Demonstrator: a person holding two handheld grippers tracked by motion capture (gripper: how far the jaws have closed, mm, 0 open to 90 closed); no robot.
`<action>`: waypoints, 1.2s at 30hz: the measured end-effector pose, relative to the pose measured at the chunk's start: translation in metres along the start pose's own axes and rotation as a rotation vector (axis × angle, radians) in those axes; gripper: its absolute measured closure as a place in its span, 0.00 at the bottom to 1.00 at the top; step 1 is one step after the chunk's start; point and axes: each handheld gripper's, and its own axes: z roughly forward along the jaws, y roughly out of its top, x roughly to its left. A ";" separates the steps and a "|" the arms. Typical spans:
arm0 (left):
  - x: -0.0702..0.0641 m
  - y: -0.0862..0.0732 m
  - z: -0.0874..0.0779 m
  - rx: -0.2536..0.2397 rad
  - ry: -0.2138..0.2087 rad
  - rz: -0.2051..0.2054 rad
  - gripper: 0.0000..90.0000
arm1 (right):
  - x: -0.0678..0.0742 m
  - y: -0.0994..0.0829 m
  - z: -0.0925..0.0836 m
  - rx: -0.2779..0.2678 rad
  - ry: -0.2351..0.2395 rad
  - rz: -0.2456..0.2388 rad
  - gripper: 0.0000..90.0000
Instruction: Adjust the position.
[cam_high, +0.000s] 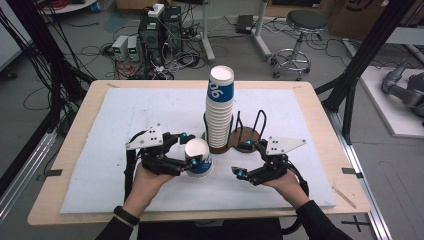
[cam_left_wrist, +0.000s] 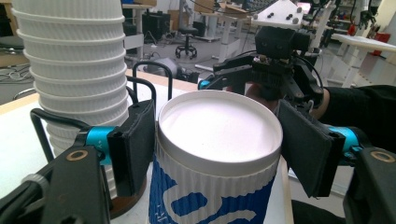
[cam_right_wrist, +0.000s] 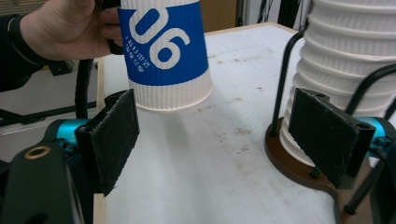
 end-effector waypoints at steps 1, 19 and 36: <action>-0.001 0.000 0.001 0.003 0.000 -0.001 0.34 | 0.001 0.000 0.002 0.001 0.009 0.005 0.19; -0.017 -0.003 0.023 0.019 -0.053 0.019 0.34 | 0.017 -0.004 0.034 0.051 0.101 0.006 0.18; -0.023 -0.005 0.035 -0.019 -0.069 0.003 0.34 | 0.025 -0.005 0.053 0.074 0.124 0.034 0.17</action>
